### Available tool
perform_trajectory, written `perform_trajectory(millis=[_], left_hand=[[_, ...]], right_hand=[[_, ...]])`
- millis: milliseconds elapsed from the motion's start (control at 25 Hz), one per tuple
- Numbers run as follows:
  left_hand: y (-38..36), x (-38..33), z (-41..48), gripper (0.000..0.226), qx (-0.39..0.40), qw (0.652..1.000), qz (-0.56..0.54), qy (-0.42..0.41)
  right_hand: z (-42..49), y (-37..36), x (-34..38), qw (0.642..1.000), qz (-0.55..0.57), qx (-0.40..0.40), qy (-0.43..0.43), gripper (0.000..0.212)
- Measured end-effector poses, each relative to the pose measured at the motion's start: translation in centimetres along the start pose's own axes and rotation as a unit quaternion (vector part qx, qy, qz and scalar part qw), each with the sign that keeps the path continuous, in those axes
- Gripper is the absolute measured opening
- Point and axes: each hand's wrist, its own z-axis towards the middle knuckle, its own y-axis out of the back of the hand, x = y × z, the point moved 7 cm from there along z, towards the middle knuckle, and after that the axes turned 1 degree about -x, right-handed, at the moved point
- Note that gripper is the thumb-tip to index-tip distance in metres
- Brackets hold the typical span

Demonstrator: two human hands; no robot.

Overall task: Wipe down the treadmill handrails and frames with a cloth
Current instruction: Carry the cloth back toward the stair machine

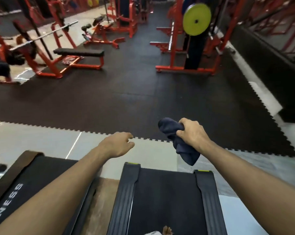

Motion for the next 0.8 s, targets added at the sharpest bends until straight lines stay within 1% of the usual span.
perform_trajectory(millis=[200,320,440,600,800], left_hand=[[3.0,-6.8,11.7,0.04,0.013,0.998,0.026,-0.06],[4.7,-9.1,19.8,0.042,0.021,0.995,0.039,-0.09],[6.8,-10.9,30.0,0.044,0.029,0.99,0.055,-0.124],[10.0,-15.3,43.1,0.045,0.052,0.979,0.075,-0.184],[12.0,-25.0,54.8,0.045,0.084,0.955,0.092,-0.269]], right_hand=[[7.5,4.1,-7.4,0.997,0.019,-0.047,-0.065,0.018],[13.3,5.3,-10.1,0.993,0.014,-0.068,-0.098,0.016],[20.6,6.6,-12.6,0.986,0.024,-0.096,-0.137,0.019],[28.8,9.2,-16.5,0.968,0.036,-0.134,-0.208,0.019],[35.1,13.3,-22.8,0.936,0.056,-0.177,-0.299,0.016]])
